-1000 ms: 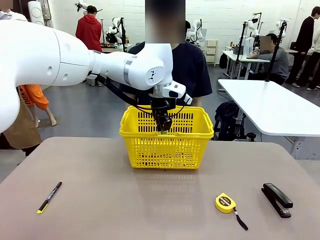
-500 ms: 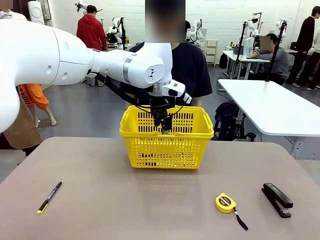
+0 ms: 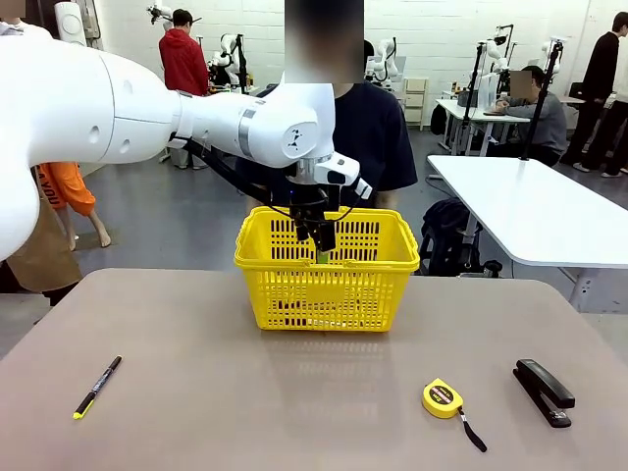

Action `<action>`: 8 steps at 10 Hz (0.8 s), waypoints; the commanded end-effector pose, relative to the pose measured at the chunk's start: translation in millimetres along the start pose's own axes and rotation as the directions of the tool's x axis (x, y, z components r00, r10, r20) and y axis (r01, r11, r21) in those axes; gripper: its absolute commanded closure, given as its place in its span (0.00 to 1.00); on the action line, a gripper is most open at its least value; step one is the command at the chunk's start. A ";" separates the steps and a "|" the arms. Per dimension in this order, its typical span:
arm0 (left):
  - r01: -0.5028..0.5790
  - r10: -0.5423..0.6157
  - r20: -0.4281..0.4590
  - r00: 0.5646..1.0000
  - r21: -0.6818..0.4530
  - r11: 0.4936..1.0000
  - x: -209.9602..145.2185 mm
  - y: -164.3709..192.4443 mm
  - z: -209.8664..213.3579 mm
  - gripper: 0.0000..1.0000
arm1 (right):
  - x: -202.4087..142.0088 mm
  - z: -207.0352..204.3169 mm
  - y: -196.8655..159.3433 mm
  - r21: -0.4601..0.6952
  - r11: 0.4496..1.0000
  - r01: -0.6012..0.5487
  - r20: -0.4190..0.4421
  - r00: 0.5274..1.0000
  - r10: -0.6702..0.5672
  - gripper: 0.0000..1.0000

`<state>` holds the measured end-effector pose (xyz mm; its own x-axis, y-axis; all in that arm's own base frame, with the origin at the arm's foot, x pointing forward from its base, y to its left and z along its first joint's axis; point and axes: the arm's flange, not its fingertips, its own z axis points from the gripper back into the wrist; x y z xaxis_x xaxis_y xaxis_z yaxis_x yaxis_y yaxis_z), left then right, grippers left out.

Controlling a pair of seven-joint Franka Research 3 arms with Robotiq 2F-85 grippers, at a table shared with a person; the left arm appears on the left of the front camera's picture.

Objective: Place the items the person wants into the basket.
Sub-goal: Pick up the item the person points to and place it in the Market Basket.

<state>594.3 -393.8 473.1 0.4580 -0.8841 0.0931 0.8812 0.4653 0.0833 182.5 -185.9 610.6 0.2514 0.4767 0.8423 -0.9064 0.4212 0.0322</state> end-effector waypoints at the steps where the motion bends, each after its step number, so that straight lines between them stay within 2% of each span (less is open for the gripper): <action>1: 0.012 -0.006 0.059 0.998 -0.097 0.995 -29.9 -10.2 65.6 0.00 | 2.3 -0.7 -1.0 0.010 1.000 -0.014 0.033 0.999 0.014 0.00; 2: 0.054 -0.045 0.119 0.992 -0.075 0.996 -74.3 -27.1 103.2 0.00 | 2.3 -0.7 -1.0 0.010 1.000 -0.014 0.033 0.999 0.014 0.00; 4: 0.067 -0.060 0.220 0.974 -0.027 0.997 -150.2 -52.2 131.8 0.00 | 2.3 -0.7 -1.0 0.010 1.000 -0.014 0.033 0.999 0.014 0.00; 6: 0.046 -0.043 0.276 0.960 -0.004 0.999 -203.7 -68.4 128.4 0.00 | 2.3 -0.7 -1.0 0.010 1.000 -0.014 0.033 0.999 0.014 0.00; 8: 0.026 -0.013 0.317 0.949 -0.036 0.999 -233.2 -67.0 115.6 0.00 | 2.3 -0.7 -1.0 0.010 1.000 -0.014 0.033 0.999 0.014 0.00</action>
<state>421.8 -216.9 579.6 0.4125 -0.8361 0.3617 0.8835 0.4640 0.0648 182.7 -185.9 610.4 0.2522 0.4767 0.8421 -0.9065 0.4209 0.0333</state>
